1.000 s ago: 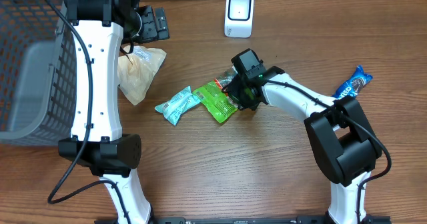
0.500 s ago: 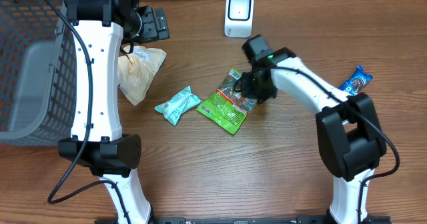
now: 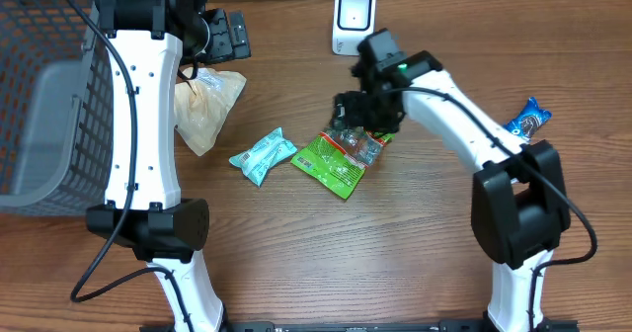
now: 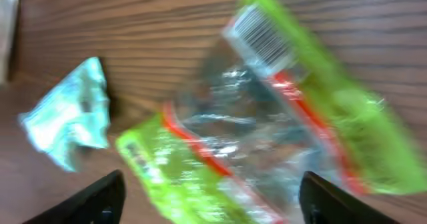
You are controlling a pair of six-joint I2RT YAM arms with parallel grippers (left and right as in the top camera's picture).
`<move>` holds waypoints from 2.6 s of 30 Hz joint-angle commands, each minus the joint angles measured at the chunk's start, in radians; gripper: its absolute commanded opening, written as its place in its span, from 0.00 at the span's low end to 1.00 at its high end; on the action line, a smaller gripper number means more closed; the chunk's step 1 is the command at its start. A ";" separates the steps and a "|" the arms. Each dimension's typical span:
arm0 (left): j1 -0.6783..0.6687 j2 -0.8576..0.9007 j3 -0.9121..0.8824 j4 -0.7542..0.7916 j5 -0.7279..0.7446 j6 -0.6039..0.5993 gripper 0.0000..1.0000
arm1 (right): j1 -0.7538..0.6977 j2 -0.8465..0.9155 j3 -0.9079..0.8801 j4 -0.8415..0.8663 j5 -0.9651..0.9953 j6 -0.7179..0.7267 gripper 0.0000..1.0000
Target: Scan the item barcode
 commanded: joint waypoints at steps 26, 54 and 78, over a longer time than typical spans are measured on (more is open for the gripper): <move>-0.001 -0.015 -0.006 0.001 0.001 0.004 1.00 | 0.129 0.154 -0.040 0.071 0.356 0.436 0.38; -0.001 -0.015 -0.006 0.001 0.001 0.004 1.00 | 0.022 0.101 0.076 -0.112 0.306 -0.717 0.04; -0.001 -0.015 -0.006 0.001 0.001 0.004 1.00 | -0.053 0.002 0.215 -0.337 0.042 -0.558 1.00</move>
